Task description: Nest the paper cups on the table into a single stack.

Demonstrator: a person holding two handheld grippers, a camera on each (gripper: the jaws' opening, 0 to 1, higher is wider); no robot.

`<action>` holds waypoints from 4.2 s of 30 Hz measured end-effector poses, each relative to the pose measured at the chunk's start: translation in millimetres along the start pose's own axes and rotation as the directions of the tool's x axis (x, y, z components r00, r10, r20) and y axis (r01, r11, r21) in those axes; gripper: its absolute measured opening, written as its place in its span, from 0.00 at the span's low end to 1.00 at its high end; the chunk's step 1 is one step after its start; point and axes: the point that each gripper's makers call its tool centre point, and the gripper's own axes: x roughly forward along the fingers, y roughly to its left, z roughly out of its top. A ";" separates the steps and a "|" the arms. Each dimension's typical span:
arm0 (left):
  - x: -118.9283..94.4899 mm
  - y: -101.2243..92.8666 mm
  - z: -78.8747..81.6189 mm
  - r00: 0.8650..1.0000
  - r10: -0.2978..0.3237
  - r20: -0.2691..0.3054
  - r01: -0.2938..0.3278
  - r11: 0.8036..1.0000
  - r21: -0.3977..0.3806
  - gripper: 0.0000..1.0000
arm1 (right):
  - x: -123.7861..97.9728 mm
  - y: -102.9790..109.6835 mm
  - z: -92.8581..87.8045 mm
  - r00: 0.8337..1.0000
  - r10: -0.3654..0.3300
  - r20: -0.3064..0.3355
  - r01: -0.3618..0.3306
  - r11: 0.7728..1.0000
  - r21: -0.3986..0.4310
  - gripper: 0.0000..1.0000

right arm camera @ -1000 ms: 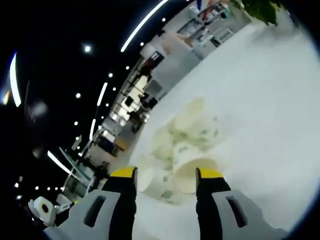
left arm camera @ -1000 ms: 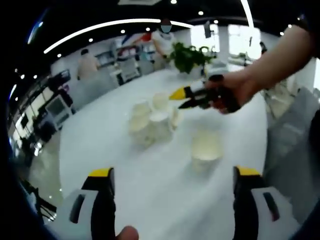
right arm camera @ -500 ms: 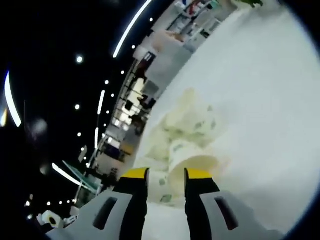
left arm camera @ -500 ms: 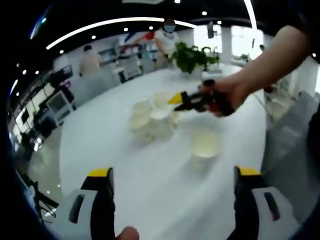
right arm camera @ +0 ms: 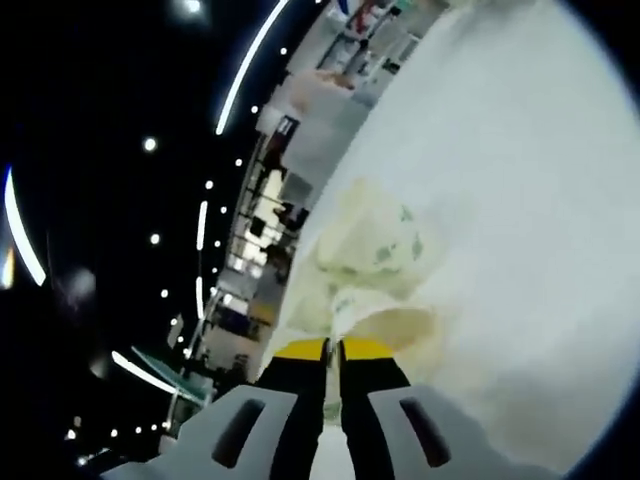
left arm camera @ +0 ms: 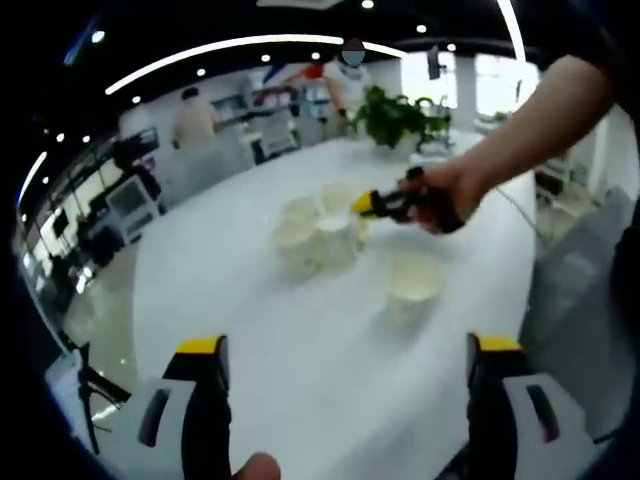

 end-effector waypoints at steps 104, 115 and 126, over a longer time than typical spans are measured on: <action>-21.1 -26.7 -23.3 1.000 0.018 0.019 -0.018 0.999 -0.027 0.99 | -165.6 259.5 -38.2 0.696 -0.276 -0.663 -0.694 -0.024 -0.719 0.00; -16.7 -30.6 -30.7 1.000 0.013 0.012 -0.013 0.999 -0.045 0.99 | -166.4 216.6 -66.5 0.607 -0.494 -0.622 -0.781 -0.226 -0.582 0.00; -12.4 -35.2 -37.7 1.000 -0.003 0.007 0.003 0.999 -0.053 0.99 | -162.0 184.0 -99.7 0.521 -0.597 -0.610 -0.846 -0.267 -0.461 0.00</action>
